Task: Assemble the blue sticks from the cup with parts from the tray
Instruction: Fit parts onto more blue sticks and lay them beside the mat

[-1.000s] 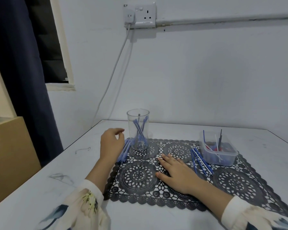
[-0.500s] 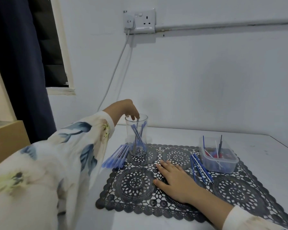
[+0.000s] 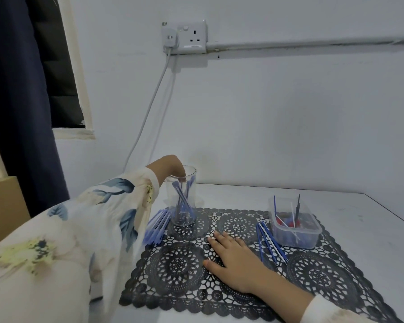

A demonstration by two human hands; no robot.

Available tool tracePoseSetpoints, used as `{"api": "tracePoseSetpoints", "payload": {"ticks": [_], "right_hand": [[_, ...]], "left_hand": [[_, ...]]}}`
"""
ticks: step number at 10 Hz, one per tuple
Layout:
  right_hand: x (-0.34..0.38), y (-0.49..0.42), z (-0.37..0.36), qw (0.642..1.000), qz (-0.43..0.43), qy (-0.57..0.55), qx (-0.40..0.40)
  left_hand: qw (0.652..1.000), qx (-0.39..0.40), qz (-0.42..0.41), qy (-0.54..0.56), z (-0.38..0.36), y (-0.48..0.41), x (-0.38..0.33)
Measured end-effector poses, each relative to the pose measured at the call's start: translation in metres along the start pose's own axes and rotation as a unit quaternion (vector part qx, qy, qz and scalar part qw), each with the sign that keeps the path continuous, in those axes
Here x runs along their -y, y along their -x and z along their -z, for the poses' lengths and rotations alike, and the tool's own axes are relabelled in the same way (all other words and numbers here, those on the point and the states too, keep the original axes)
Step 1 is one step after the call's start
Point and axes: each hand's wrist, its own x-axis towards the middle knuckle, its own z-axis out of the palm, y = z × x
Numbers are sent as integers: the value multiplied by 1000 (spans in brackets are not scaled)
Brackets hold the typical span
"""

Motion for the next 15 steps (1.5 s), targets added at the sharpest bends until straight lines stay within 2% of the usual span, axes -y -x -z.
{"api": "tracePoseSetpoints", "payload": {"ticks": [1,2,3,5,6,7,9,11,12,13,15], "right_hand": [[0,0,-1,1000,0,-3,-6],[0,0,-2,1000,1,-5,-3],[0,0,-1,1000,-2,-3,2],[-1,-1,-4,1000,-7,13,-1],[-1,-1,-5,1000,-4,9,-13],[-2,-2,-6,1000,-1,5,-21],[0,-1,-4,999,4,-17,-51],[1,2,0,988,-15,-80,-134],[-1,4,5,984,-26,-79,-156],[-3,4,10,981,-13,-62,-181],[-3,1,18,970,33,22,-239]], "left_hand": [[991,-86,-9,98,-5,-5,6],[964,-190,-15,183,-8,3,9],[920,-301,-64,241,-6,20,9],[769,-496,-221,337,1,67,5],[727,-514,-288,353,-10,87,4],[727,-476,-325,374,-36,104,5],[851,-341,-259,305,-104,115,17],[900,-240,-172,321,-134,108,24],[923,-199,-176,279,-145,99,28],[929,-184,-198,252,-150,94,28],[915,-213,-258,227,-151,101,24]]}}
